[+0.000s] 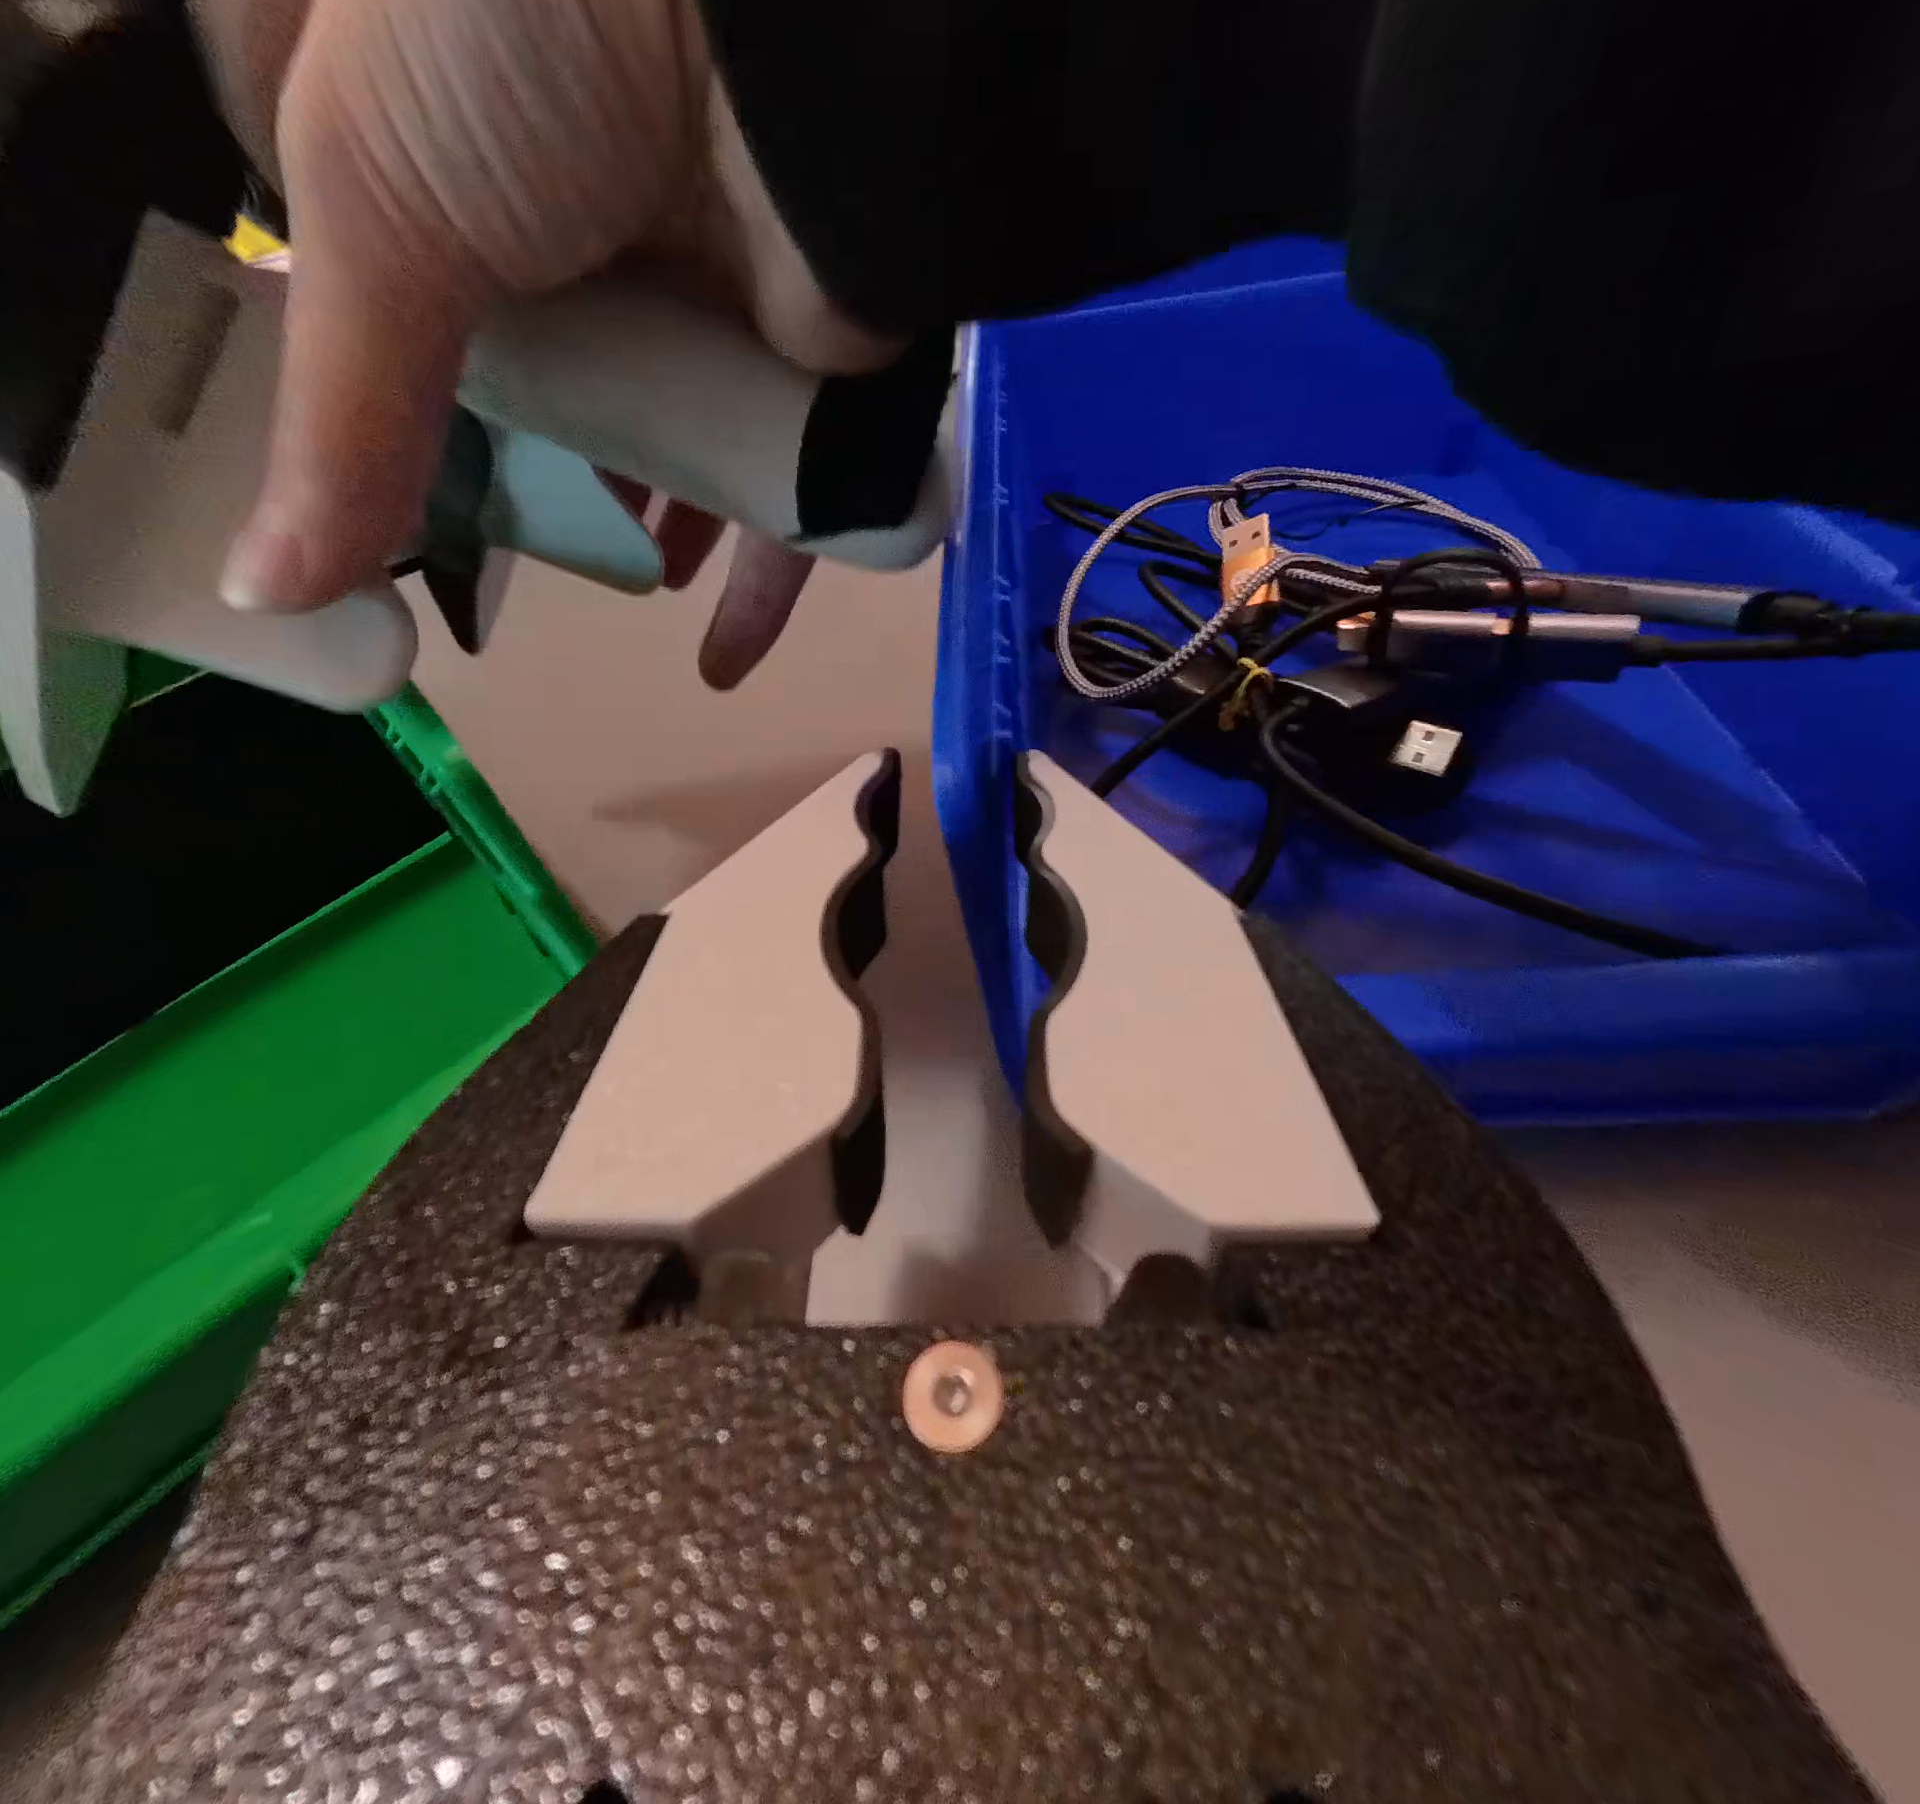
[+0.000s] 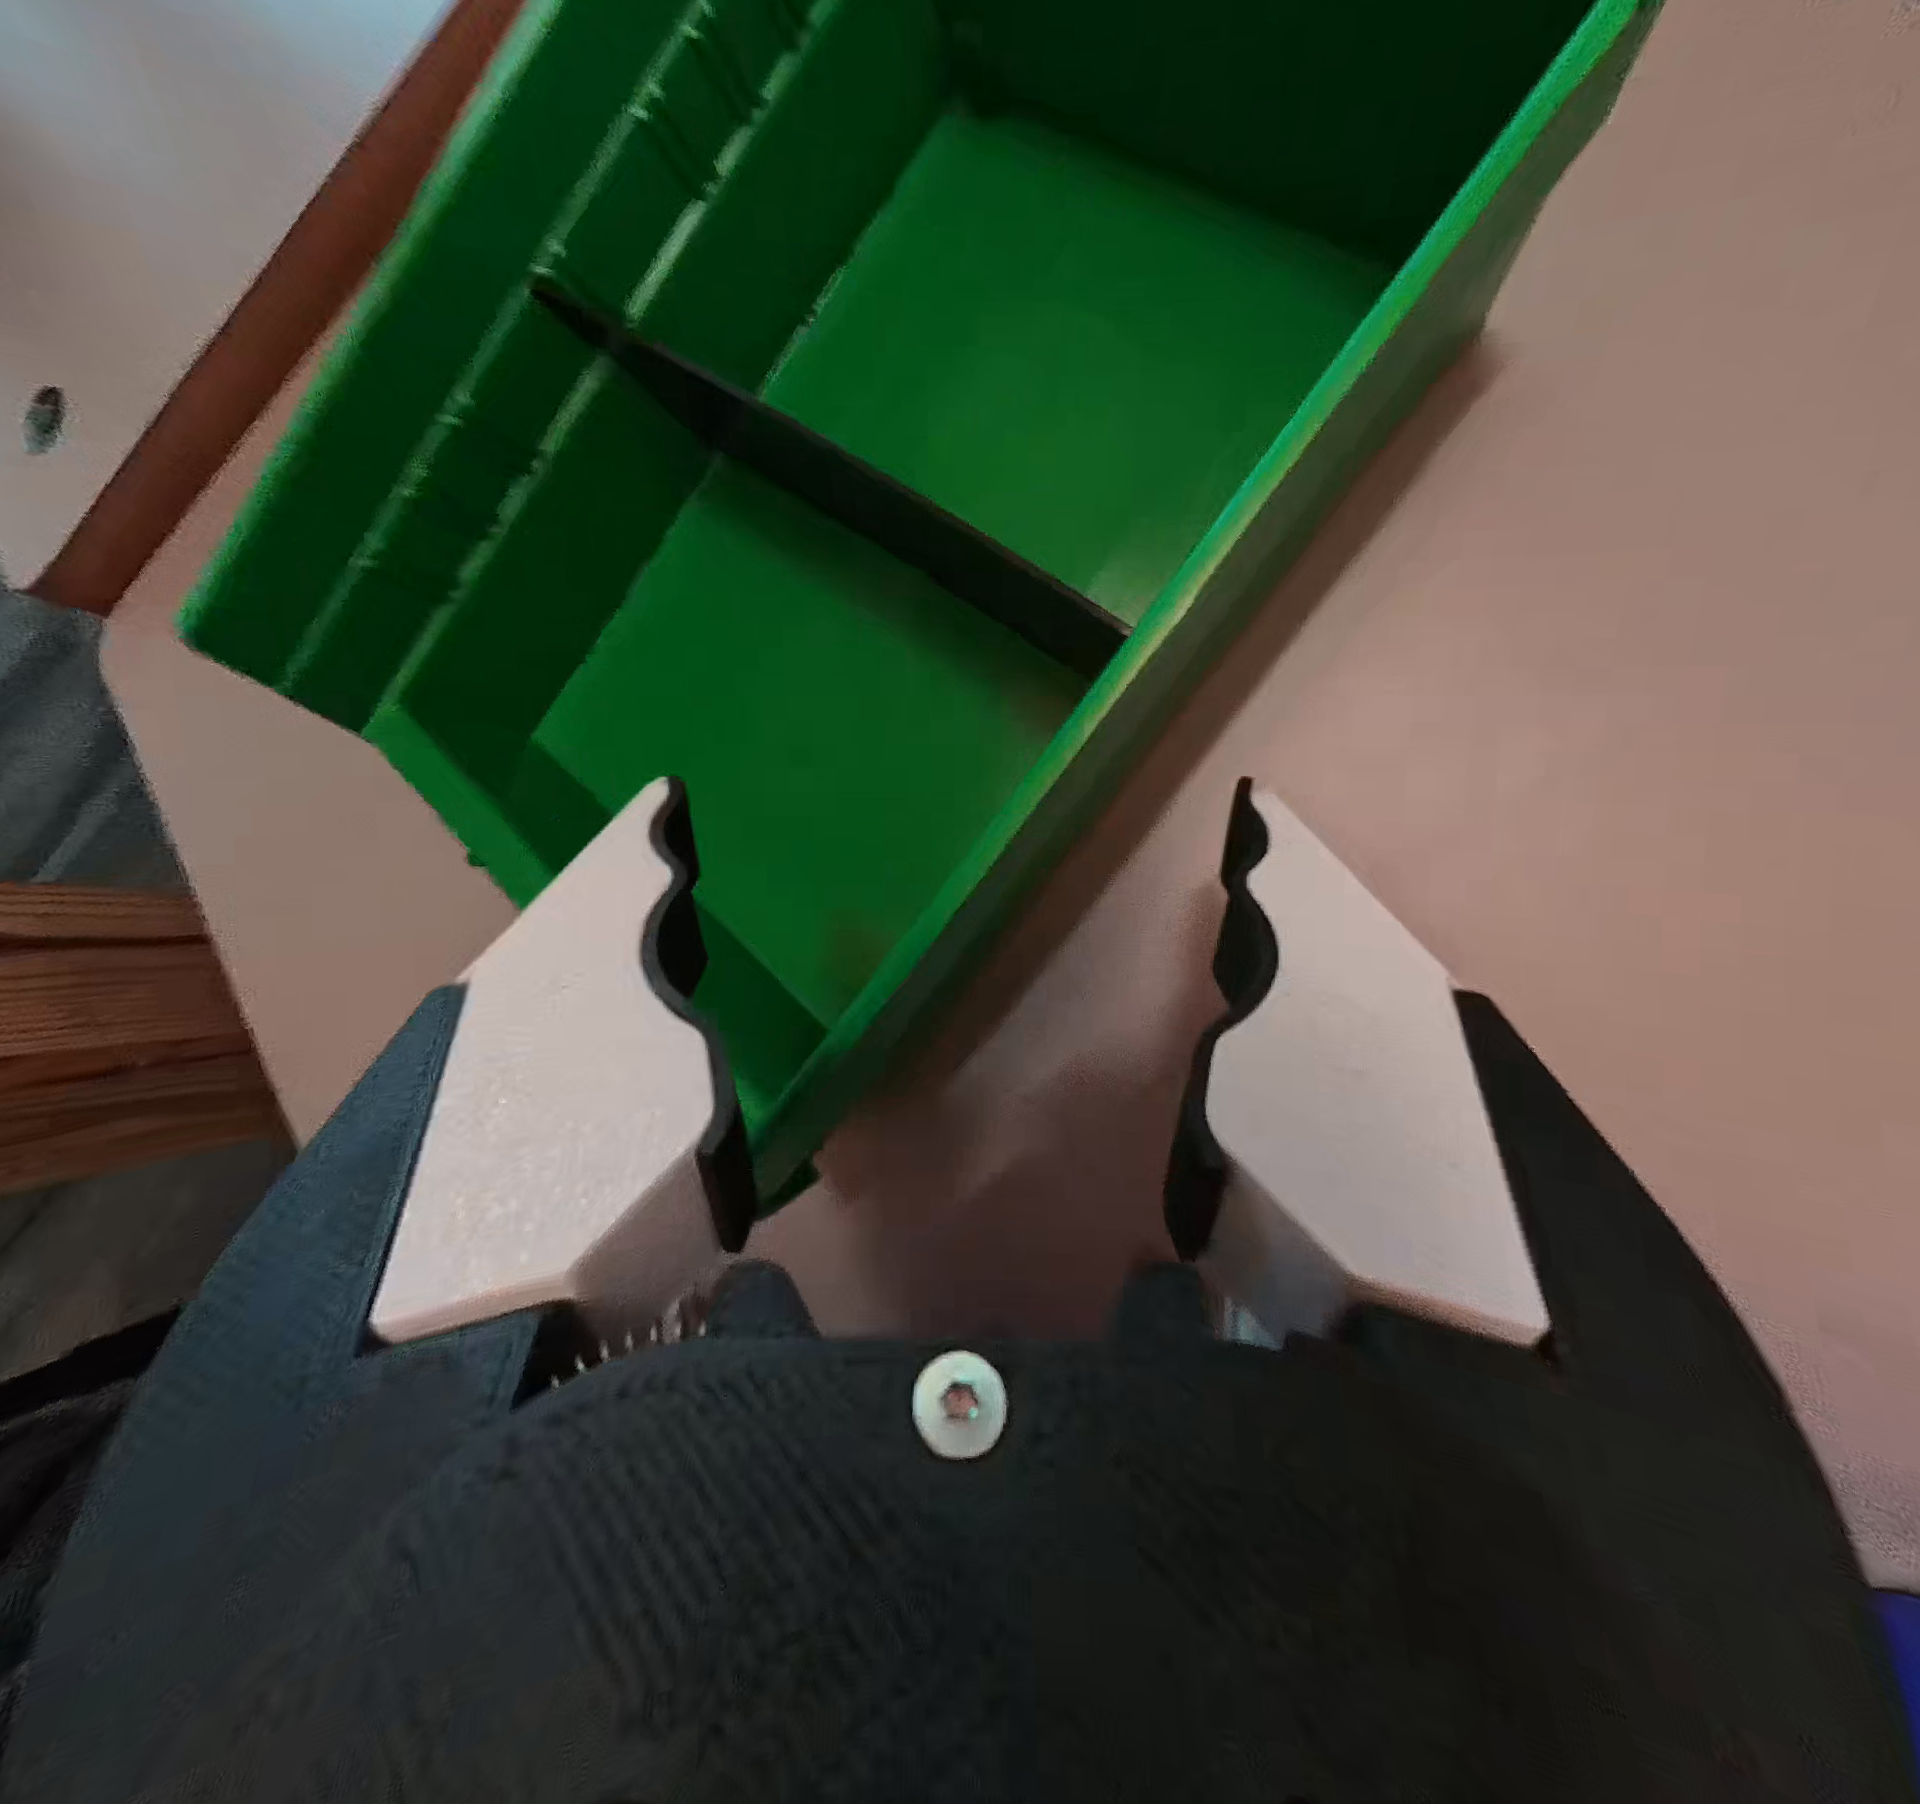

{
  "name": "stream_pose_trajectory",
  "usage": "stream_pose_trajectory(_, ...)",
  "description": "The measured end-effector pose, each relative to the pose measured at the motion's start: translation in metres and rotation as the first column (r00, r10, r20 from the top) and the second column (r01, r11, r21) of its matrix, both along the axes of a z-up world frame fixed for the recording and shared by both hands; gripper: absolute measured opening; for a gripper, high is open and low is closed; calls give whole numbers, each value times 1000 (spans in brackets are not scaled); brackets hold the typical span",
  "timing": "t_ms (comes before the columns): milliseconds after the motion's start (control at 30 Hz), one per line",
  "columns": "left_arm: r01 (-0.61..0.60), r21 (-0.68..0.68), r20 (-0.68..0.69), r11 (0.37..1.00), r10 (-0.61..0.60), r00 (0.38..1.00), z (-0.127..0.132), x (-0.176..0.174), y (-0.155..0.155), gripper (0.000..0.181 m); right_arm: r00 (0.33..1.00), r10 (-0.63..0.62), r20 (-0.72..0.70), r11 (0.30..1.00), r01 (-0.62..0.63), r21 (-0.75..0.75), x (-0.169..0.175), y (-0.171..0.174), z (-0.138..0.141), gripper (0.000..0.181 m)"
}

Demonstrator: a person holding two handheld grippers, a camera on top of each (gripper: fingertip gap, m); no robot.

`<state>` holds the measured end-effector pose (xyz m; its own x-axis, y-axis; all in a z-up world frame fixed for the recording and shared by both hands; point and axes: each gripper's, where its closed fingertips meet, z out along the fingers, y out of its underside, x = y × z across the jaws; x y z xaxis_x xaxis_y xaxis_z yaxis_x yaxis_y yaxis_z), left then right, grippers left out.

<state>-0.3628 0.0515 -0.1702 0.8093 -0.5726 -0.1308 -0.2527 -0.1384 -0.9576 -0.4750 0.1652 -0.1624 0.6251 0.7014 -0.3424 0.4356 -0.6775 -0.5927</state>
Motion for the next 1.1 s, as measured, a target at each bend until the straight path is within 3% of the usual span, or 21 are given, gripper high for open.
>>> stream_pose_trajectory(100, -28, -51, 36, 998, 30, 999, -3, -6, 5, 31, 999, -37, 15, 997, 38, -69, -5, 4, -16, 100)
stream_pose_trajectory(167, -26, -73, 41, 997, 29, 999, -5, -6, 6, 27, 998, -58, 20, 993, 60, -99, -5, 6, -18, 87)
stream_pose_trajectory(200, -37, -73, 37, 997, 40, 999, -5, -7, 8, 26, 999, -50, -2, 989, 49, -142, -10, 2, -17, 65)
stream_pose_trajectory(233, -38, -70, 30, 997, 40, 999, -6, -7, 8, 25, 997, -72, 15, 985, 74, -158, -9, 3, -18, 59)
stream_pose_trajectory(500, -18, -36, -9, 999, 18, 1000, -5, -1, 4, 9, 960, -71, 271, 997, 69, 18, -6, 12, -37, 46)
stream_pose_trajectory(600, -14, -34, -7, 999, 14, 1000, -5, 0, 4, 6, 962, -111, 250, 994, 106, 36, -7, 22, -41, 39)
stream_pose_trajectory(733, -10, -45, 3, 999, 10, 1000, -5, 0, 4, 5, 963, -216, 160, 976, 212, 44, -6, 41, -41, 17)
stream_pose_trajectory(800, -9, -48, 5, 999, 9, 1000, -5, 0, 5, 5, 973, -168, 159, 986, 165, 28, -11, 36, -46, 30)
stream_pose_trajectory(833, -10, -47, 4, 999, 10, 1000, -5, 0, 5, 5, 970, -149, 190, 989, 146, 31, -11, 34, -51, 47)
stream_pose_trajectory(900, -14, -44, 0, 999, 14, 1000, -5, 0, 5, 5, 969, -108, 223, 993, 93, 74, -13, 33, -53, 27)
stream_pose_trajectory(1100, -8, -47, 4, 999, 9, 1000, -5, 0, 4, 5, 958, -77, 276, 996, 62, 61, -13, 38, -48, 18)
